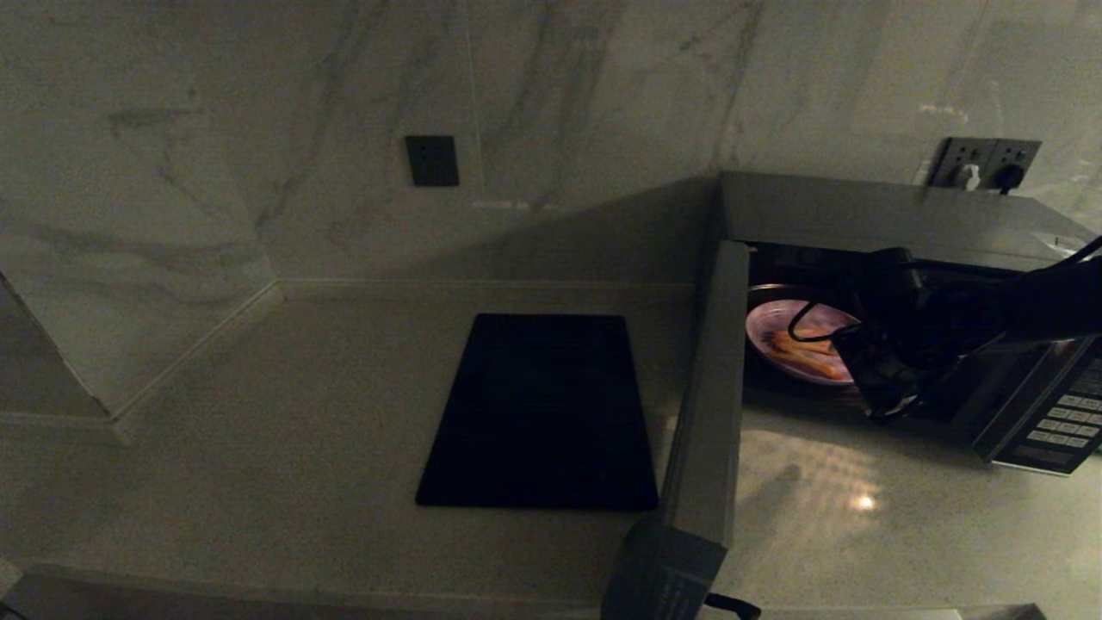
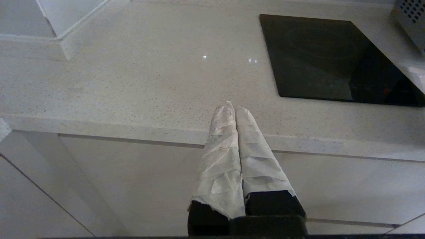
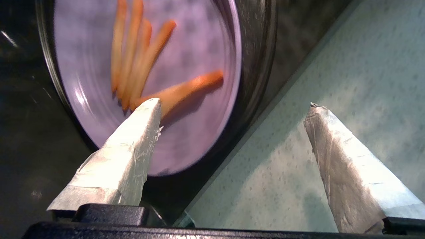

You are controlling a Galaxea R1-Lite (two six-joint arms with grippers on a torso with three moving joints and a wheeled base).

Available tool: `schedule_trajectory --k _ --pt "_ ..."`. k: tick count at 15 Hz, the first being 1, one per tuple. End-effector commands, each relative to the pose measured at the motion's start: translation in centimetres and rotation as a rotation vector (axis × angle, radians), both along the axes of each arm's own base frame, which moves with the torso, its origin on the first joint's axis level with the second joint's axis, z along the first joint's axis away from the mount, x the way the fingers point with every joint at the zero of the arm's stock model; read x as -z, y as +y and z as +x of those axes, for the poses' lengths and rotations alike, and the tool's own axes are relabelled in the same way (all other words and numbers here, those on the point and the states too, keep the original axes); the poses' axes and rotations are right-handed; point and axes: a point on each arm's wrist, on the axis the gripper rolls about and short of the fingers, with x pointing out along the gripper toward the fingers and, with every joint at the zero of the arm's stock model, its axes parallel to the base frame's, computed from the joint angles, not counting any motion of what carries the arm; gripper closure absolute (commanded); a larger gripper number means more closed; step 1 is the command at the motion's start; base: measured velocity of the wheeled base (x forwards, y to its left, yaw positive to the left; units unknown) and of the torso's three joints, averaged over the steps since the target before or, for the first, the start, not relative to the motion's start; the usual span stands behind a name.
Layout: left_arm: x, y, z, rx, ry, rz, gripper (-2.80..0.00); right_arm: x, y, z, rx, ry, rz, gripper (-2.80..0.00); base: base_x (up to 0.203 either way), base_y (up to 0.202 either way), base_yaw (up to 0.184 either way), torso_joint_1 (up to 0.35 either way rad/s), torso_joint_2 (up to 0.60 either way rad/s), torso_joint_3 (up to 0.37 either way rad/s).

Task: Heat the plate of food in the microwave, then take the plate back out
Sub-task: Take the plate out of the microwave

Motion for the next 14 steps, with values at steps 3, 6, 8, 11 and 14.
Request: schedule_trajectory --k 3,6,8,11,14 --pt "0.0 0.0 0.0 -0.001 0.001 -0.001 0.0 1.0 0.7 0.6 -0.006 0.015 0.007 -2.8 0.0 0.0 0.0 0.0 0.0 0.0" --pt "0.0 0.0 0.0 -0.001 0.0 -0.001 0.0 1.3 0.8 0.9 -0.006 0.02 0.005 -2.8 0.0 0.0 0.0 0.0 0.0 0.0" --pt "0.0 0.0 0.0 -0.001 0.0 -0.001 0.0 1.6 0.8 0.9 -0.006 0.027 0.004 -2.8 0.0 0.0 0.0 0.0 0.0 0.0" --pt "0.0 0.0 0.0 -0.001 0.0 -0.001 0.0 2.2 0.8 1.1 -0.005 0.044 0.002 -2.8 0.0 0.0 0.0 0.0 0.0 0.0" --pt "0.0 0.0 0.0 -0.001 0.0 -0.001 0.0 2.7 0.8 1.1 -0.004 0.059 -0.002 -2.8 0.0 0.0 0.0 0.0 0.0 0.0"
